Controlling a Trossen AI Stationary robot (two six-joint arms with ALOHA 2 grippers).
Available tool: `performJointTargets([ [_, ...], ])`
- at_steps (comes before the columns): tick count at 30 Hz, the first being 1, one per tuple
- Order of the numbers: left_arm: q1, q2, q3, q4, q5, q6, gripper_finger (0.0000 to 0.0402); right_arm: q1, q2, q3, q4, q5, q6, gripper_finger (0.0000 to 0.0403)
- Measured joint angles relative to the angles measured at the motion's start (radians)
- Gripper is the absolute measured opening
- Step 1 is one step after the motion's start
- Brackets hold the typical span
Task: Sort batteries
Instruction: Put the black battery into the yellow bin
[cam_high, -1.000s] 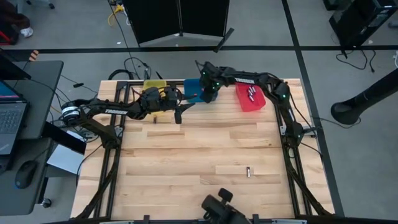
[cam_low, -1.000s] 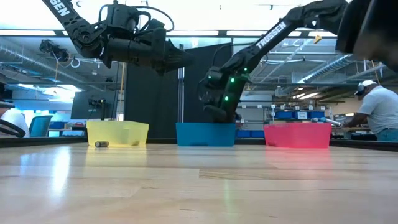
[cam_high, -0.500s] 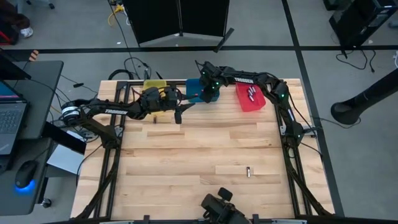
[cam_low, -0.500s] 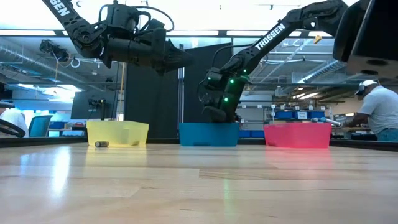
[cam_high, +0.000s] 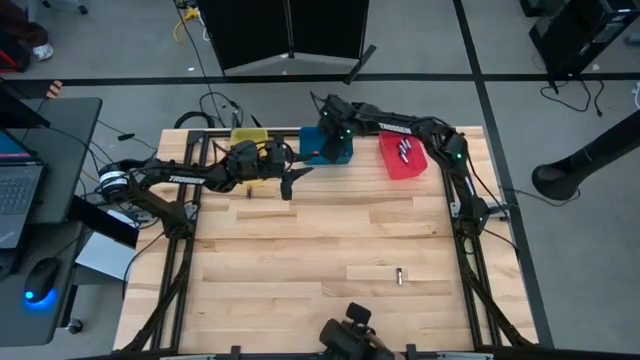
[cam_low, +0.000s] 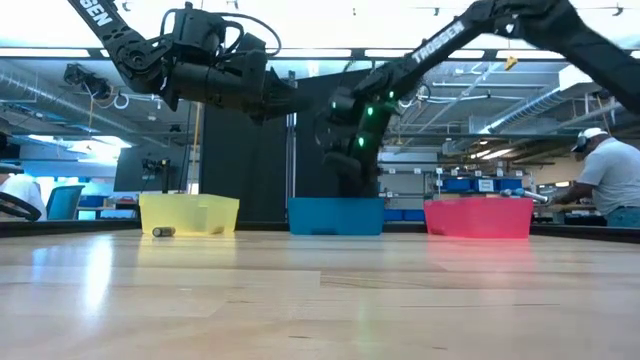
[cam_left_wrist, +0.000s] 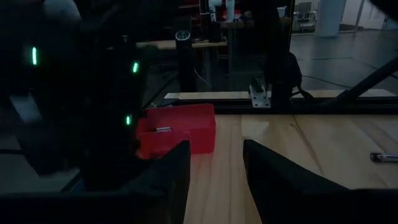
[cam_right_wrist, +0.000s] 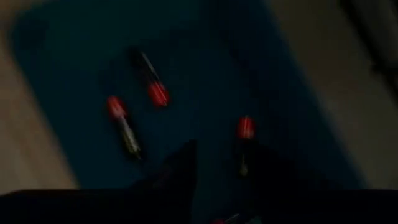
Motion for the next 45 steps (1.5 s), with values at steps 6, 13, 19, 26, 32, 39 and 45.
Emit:
performJointTargets([
  [6, -0.030, 0.000, 0.000, -0.023, -0.010, 0.030, 0.0146, 0.031, -0.125, -0.134, 0.219, -0.025, -0.036, 0.0017],
  [13, -0.087, -0.051, 0.000, -0.154, -0.138, 0.034, 0.0103, 0.068, -0.288, -0.439, 0.525, -0.049, 0.004, 0.0008],
  [19, -0.144, -0.104, 0.001, -0.297, -0.212, -0.016, 0.0066, 0.141, -0.444, -0.712, 0.776, -0.053, 0.046, 0.0011],
  [26, -0.200, -0.143, 0.002, -0.601, -0.261, -0.277, 0.0026, 0.214, -0.587, -0.898, 0.895, 0.011, 0.045, 0.0010],
  [32, -0.280, -0.154, 0.002, -0.917, -0.468, -0.626, 0.0005, 0.217, -0.622, -0.973, 0.978, 0.031, 0.044, 0.0011],
  [39, -0.345, -0.156, 0.002, -1.182, -0.643, -0.995, 0.0017, 0.208, -0.618, -0.978, 1.004, 0.031, 0.014, 0.0011],
  [45, -0.346, -0.155, 0.002, -1.275, -0.673, -1.090, 0.0057, 0.208, -0.618, -0.978, 1.010, 0.028, -0.003, 0.0011],
])
